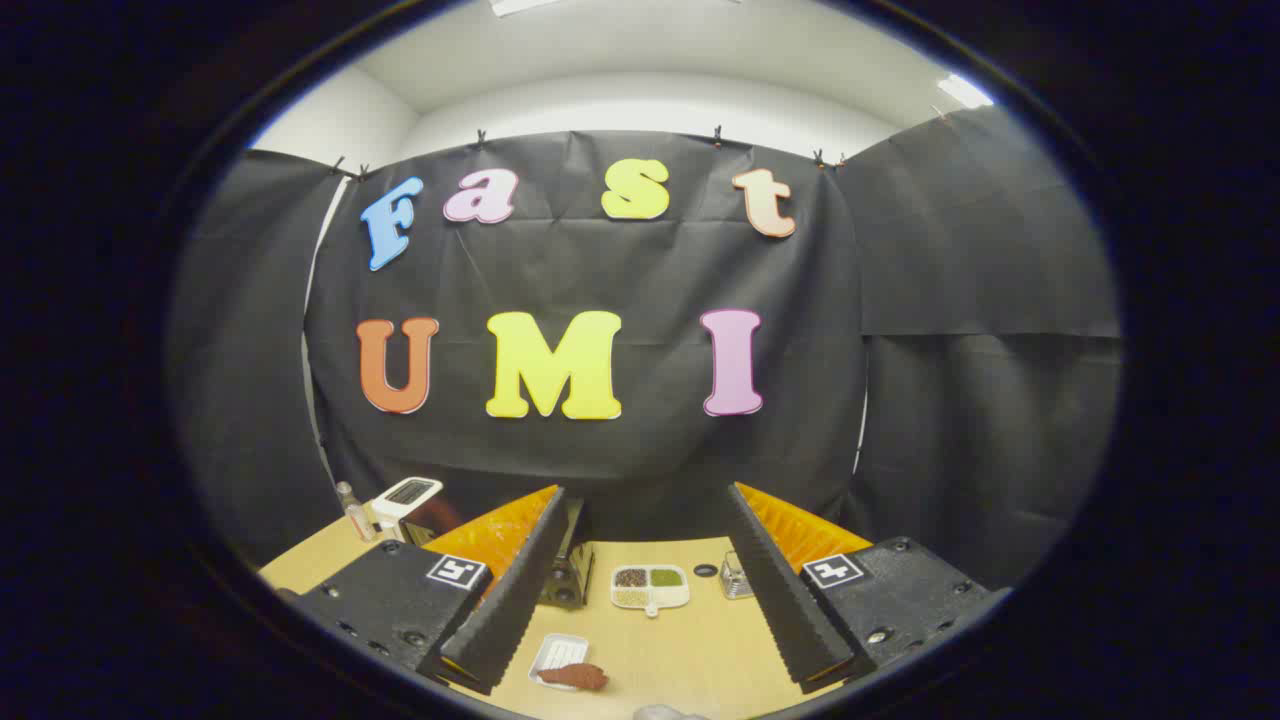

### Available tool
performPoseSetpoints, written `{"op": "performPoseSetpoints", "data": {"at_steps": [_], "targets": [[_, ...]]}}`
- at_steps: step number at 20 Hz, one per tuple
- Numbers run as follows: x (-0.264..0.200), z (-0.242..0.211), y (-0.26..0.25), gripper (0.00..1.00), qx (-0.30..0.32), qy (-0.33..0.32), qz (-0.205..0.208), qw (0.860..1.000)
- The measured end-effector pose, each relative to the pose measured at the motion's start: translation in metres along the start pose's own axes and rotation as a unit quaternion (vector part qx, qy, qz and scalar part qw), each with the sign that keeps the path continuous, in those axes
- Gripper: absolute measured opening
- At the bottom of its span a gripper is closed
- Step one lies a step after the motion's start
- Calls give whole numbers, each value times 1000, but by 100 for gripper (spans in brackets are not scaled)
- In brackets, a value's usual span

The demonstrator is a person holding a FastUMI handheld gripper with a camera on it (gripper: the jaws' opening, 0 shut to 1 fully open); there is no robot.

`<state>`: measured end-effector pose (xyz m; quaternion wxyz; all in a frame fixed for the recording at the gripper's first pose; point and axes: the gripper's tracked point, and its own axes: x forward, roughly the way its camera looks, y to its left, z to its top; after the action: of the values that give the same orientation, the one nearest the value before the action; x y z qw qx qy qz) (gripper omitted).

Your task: Open the toaster oven, put the food inside, and close the toaster oven door.

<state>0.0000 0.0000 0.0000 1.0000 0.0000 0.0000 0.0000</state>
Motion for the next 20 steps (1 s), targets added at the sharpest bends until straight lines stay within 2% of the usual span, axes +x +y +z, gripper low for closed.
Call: {"op": "performPoseSetpoints", "data": {"at_steps": [13,20], "targets": [[20,-1,19,100,0,0,-10,1000],[50,-14,63,100,5,-1,-14,1000]]}}
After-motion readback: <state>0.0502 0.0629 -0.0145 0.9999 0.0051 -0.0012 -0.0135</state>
